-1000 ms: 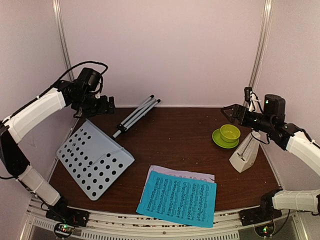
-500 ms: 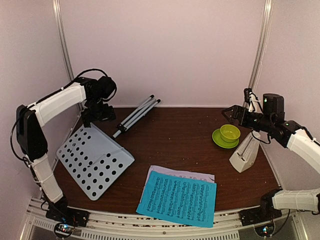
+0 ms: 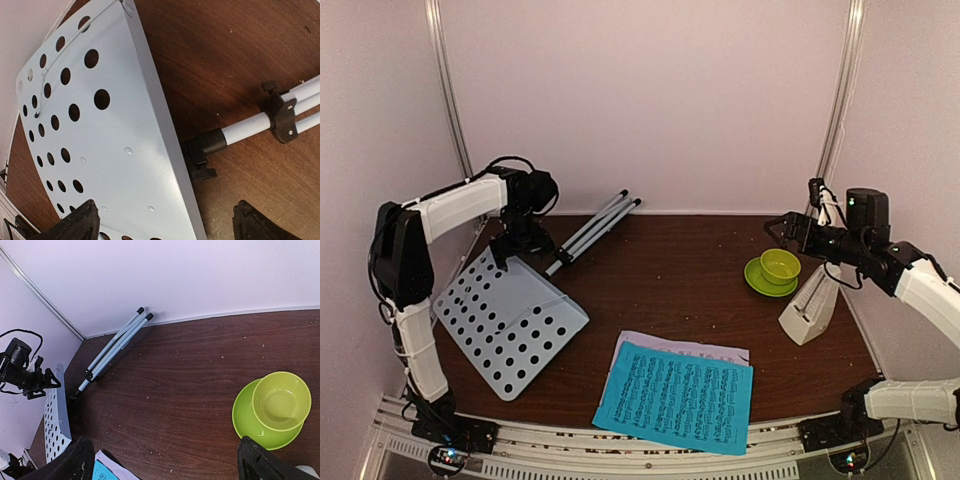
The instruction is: Set up the instrument practice props
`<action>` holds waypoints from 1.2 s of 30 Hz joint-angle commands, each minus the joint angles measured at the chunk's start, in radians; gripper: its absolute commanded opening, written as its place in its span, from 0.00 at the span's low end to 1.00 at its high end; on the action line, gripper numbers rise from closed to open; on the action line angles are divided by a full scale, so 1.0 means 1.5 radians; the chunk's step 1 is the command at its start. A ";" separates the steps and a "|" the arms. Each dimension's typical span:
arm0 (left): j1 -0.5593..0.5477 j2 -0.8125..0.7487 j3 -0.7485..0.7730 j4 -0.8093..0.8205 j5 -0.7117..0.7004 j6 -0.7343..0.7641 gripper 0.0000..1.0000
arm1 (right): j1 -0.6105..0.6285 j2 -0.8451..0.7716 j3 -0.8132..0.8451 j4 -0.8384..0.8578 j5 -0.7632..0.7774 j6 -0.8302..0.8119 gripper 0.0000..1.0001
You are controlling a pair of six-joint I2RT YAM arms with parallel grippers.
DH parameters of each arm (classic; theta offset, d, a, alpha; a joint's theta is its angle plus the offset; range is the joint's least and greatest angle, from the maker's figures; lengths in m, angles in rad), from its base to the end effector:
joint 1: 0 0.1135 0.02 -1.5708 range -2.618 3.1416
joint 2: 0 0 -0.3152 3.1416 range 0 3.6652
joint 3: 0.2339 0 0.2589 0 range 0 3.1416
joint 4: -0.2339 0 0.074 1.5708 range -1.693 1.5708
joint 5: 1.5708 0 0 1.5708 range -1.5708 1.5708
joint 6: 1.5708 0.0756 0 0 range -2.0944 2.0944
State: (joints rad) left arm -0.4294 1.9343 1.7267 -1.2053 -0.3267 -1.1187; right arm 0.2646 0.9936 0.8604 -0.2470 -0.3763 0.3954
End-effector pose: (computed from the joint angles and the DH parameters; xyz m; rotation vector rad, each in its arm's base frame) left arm 0.3863 -0.1502 0.2711 -0.9791 2.6196 0.1749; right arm 0.2240 0.0895 0.3501 -0.1261 2.0049 0.7961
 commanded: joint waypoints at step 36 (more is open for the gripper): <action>0.027 0.071 0.005 0.026 0.060 -0.078 0.00 | 0.005 -0.029 -0.026 0.002 0.014 0.008 1.00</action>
State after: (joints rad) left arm -0.3981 2.0220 1.6852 -1.1172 -0.2127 -1.2461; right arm 0.2646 0.9592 0.8253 -0.2516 -0.3641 0.3996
